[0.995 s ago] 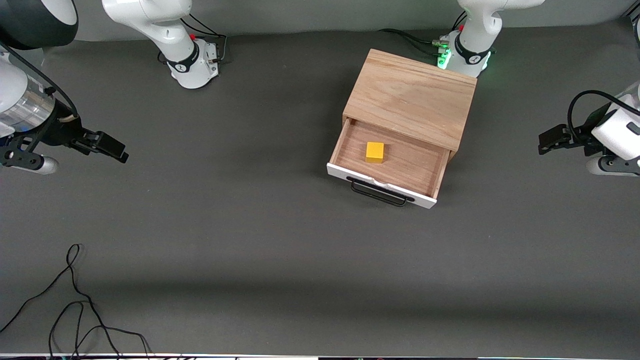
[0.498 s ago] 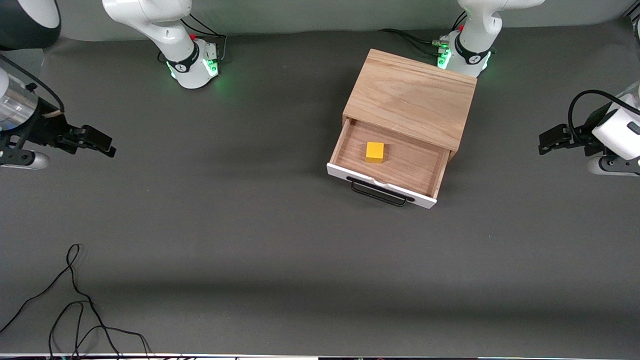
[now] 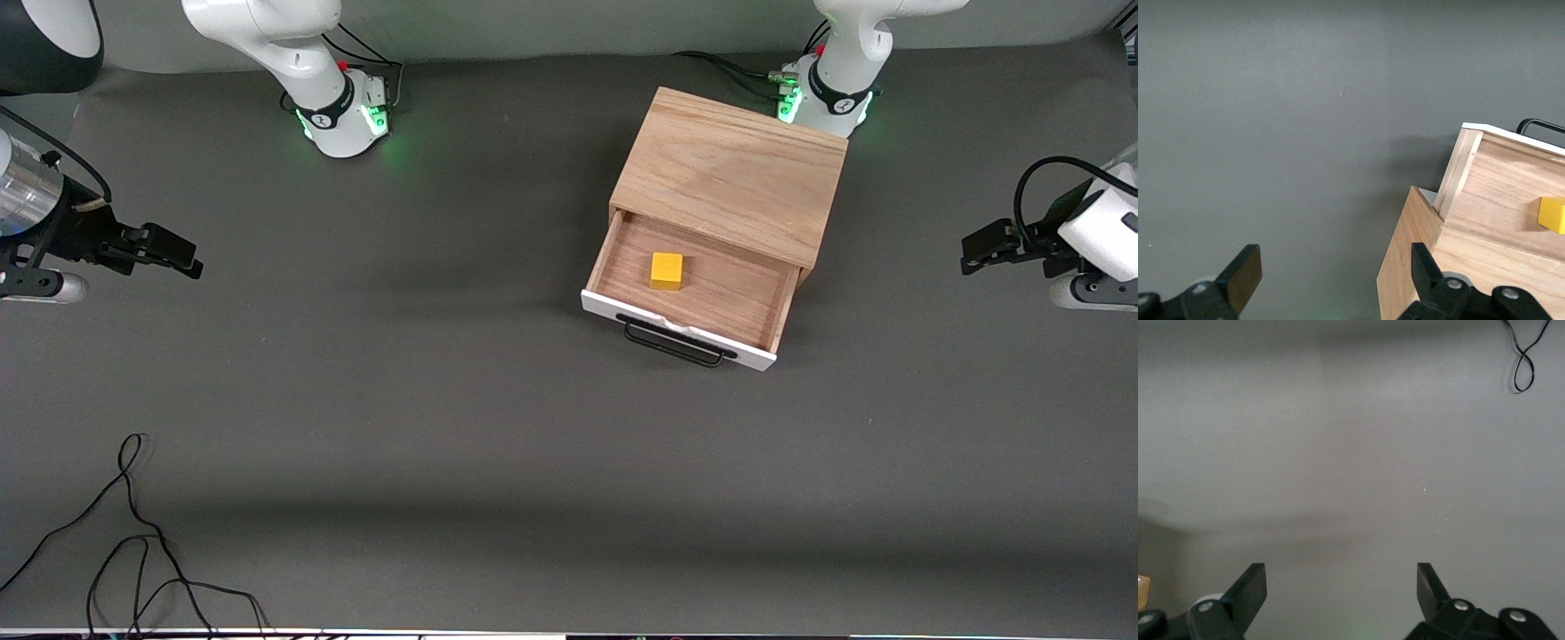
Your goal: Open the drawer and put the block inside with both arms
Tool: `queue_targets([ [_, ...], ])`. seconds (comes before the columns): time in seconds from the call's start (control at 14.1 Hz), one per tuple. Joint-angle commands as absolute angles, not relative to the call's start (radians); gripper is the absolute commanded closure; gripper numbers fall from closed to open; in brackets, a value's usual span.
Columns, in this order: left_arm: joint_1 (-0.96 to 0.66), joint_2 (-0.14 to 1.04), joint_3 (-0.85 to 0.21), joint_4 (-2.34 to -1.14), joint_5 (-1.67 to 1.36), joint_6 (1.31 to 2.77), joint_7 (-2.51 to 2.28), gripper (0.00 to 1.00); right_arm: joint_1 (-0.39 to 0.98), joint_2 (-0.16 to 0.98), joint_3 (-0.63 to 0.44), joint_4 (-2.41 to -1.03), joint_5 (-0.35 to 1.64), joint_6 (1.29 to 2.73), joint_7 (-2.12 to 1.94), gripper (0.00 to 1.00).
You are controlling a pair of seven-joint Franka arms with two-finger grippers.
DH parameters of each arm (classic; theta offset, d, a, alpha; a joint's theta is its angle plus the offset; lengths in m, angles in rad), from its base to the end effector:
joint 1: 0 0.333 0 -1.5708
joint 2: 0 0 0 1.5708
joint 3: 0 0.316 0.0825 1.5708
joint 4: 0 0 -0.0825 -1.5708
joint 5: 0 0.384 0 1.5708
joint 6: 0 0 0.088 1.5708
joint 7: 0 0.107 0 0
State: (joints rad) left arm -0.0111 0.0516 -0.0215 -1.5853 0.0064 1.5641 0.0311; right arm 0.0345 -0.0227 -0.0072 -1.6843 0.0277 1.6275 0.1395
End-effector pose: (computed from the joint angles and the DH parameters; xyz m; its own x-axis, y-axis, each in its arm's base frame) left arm 0.5670 -0.0175 0.5882 0.9953 -0.0636 -0.0729 -0.0640 -0.9979 -0.0030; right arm 0.5492 0.0178 0.5882 0.9928 -0.1135 -0.0376 -0.1144 -0.9932 -0.0227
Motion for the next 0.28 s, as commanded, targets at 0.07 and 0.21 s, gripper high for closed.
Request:
queue_targets([
  [0.07,-0.02,0.049,-0.014,-1.572,0.011,1.551,0.054,0.0,0.035,0.009,-0.011,-1.647,0.014,1.611,0.106,0.0],
  [0.21,-0.023,0.049,-0.017,-1.572,0.035,1.549,0.054,0.0,0.032,0.011,-0.014,-1.649,0.021,1.612,0.103,0.0],
])
